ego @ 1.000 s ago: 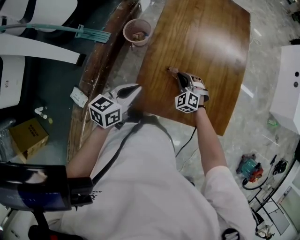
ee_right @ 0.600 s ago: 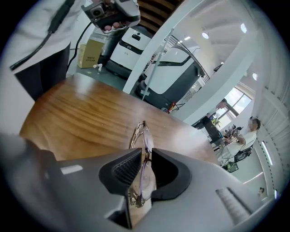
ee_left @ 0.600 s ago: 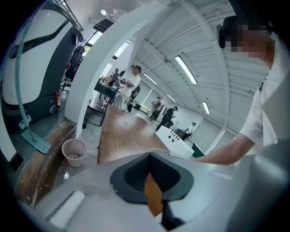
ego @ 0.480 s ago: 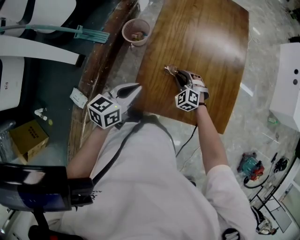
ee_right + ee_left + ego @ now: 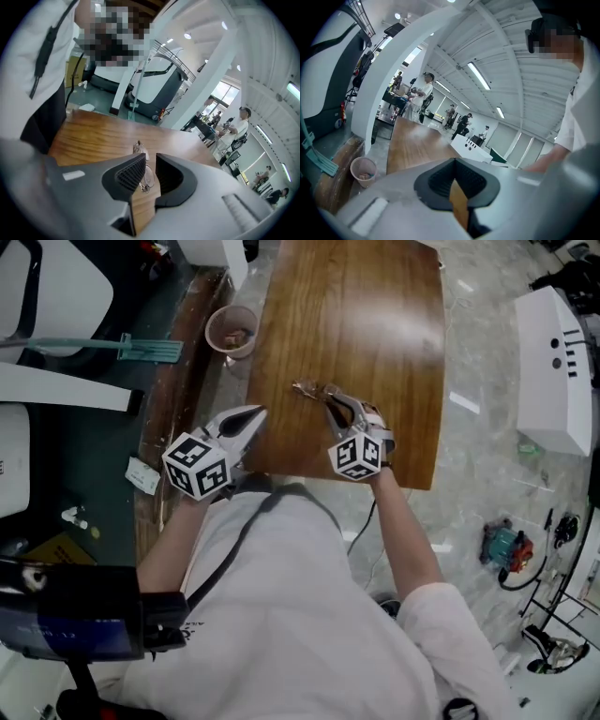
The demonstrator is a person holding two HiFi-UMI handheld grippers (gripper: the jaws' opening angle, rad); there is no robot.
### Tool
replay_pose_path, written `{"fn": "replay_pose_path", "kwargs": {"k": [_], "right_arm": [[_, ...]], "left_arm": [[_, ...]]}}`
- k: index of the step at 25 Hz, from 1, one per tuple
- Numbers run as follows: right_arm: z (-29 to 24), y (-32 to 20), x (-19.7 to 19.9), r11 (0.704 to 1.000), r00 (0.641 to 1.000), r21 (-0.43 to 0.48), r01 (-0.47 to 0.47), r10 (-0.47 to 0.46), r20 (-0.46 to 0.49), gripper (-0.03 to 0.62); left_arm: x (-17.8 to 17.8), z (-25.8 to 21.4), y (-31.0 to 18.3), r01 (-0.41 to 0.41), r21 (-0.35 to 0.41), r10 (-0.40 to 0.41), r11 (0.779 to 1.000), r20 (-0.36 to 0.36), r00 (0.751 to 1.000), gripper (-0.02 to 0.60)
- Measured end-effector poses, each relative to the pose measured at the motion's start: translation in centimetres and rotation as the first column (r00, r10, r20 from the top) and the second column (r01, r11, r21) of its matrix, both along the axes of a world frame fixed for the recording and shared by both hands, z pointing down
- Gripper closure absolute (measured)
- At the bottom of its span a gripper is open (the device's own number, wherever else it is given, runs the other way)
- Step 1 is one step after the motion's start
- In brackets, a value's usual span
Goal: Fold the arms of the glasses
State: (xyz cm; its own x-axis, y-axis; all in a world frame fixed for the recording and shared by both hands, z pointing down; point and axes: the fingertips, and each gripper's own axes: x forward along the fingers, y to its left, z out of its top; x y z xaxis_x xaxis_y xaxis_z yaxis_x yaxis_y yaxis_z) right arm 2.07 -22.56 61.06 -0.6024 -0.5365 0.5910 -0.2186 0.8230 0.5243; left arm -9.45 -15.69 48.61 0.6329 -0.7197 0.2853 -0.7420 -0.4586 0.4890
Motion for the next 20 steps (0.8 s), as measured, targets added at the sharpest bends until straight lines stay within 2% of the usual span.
{"fn": "replay_pose_path", "kwargs": {"k": [3,7,10,15,20], "right_arm": [[-2.7,1.4,0.4,0.999,0.997,0.003,-0.047,0.047,0.061,0.542],[-5.4,2.8,1.3,0.994,0.987,0.014,-0.112,0.109,0.12,0.548],[-7.4,3.4,1.6,0.984,0.967,0.012,-0.176,0.171,0.187,0.549],[-12.5,5.9,3.1,0.953,0.887,-0.04,-0.299,0.293,0.358,0.556],[-15.2,6.5,3.9,0.921,0.812,-0.084,-0.381,0.376,0.446,0.559]], "left_arm": [[1.1,-1.3,-0.7,-0.043,0.029,0.043,0.999,-0.004,0.999,0.575],[3.2,-2.6,-1.8,-0.111,0.067,0.112,0.992,-0.016,0.994,0.575],[4.6,-3.0,-2.6,-0.162,0.093,0.165,0.982,-0.02,0.986,0.575],[7.4,-5.5,-1.8,-0.23,0.127,0.236,0.965,-0.027,0.971,0.575],[8.7,-6.3,-2.2,-0.281,0.16,0.289,0.946,-0.03,0.957,0.575]]}}
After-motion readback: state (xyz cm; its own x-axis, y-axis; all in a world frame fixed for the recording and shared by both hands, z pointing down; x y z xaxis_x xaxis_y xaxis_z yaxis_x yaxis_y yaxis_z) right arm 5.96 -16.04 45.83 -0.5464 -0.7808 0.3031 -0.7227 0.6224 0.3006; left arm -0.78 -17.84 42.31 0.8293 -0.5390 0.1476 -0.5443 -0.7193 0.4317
